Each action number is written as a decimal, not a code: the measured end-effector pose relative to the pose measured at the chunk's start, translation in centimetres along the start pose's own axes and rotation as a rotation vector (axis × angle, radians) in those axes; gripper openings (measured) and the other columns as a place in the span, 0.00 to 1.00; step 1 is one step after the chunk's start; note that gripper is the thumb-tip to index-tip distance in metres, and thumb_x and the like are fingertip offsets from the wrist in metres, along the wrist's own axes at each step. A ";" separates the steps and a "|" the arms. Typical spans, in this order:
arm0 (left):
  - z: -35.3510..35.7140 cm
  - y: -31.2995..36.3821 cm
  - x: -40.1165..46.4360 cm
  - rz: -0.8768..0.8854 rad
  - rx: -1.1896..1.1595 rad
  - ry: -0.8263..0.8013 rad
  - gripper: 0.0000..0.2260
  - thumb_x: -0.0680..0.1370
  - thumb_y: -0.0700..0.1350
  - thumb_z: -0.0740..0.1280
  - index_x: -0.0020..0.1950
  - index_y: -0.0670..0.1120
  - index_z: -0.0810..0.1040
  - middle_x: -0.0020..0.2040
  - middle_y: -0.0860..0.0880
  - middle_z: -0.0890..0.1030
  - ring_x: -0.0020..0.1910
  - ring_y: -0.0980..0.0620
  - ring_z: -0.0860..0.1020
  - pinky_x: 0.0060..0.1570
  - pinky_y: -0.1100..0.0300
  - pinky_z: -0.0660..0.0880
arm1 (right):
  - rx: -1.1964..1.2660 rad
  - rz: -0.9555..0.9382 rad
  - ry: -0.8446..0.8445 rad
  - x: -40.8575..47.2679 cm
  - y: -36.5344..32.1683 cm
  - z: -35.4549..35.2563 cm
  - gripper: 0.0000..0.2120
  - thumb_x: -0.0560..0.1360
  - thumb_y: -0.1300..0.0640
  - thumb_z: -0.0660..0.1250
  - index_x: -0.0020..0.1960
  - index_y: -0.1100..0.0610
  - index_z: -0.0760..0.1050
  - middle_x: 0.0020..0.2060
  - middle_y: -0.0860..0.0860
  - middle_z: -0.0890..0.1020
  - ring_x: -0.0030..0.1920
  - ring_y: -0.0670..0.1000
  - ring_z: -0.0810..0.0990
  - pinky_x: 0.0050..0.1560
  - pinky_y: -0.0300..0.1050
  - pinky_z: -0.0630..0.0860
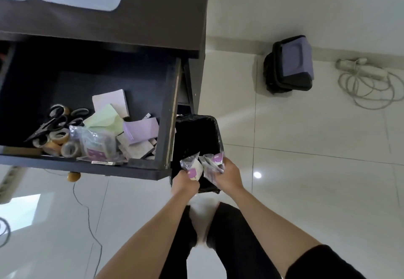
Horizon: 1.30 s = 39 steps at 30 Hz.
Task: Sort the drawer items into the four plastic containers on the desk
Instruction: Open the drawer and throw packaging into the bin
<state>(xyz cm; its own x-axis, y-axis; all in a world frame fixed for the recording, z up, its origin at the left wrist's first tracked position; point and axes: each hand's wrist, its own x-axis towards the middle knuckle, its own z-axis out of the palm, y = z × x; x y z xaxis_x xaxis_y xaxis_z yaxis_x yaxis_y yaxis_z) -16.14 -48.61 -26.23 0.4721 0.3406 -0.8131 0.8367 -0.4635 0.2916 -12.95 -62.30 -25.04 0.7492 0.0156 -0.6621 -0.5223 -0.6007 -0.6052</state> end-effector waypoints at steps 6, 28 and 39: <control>1.6 -1.1 7.3 -0.052 -0.047 0.007 0.23 0.69 0.45 0.70 0.61 0.43 0.67 0.55 0.45 0.75 0.53 0.44 0.76 0.49 0.54 0.75 | 0.051 0.028 -0.026 5.9 2.7 3.6 0.16 0.71 0.60 0.71 0.57 0.59 0.74 0.45 0.51 0.79 0.47 0.54 0.78 0.47 0.43 0.75; -3.7 0.1 -6.7 0.202 -0.060 -0.008 0.25 0.77 0.47 0.64 0.72 0.44 0.64 0.69 0.45 0.71 0.66 0.45 0.71 0.63 0.56 0.69 | 0.218 0.085 -0.045 -3.9 -3.3 -1.5 0.15 0.76 0.60 0.63 0.62 0.54 0.75 0.50 0.50 0.82 0.51 0.47 0.79 0.49 0.35 0.71; -11.9 -0.3 -20.6 0.491 -0.170 0.369 0.08 0.76 0.44 0.66 0.54 0.46 0.77 0.49 0.53 0.77 0.49 0.55 0.77 0.41 0.75 0.67 | 0.252 -0.334 0.222 -14.6 -15.1 -4.1 0.03 0.75 0.60 0.66 0.45 0.54 0.78 0.37 0.48 0.81 0.38 0.46 0.78 0.40 0.37 0.75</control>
<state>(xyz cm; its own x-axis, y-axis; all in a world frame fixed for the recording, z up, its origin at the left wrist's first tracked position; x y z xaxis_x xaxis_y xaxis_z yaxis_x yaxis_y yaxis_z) -22.86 -45.74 -3.54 0.8512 0.3950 -0.3456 0.5162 -0.5111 0.6873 -14.32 -56.80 -4.43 0.9477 -0.0123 -0.3189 -0.2996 -0.3786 -0.8757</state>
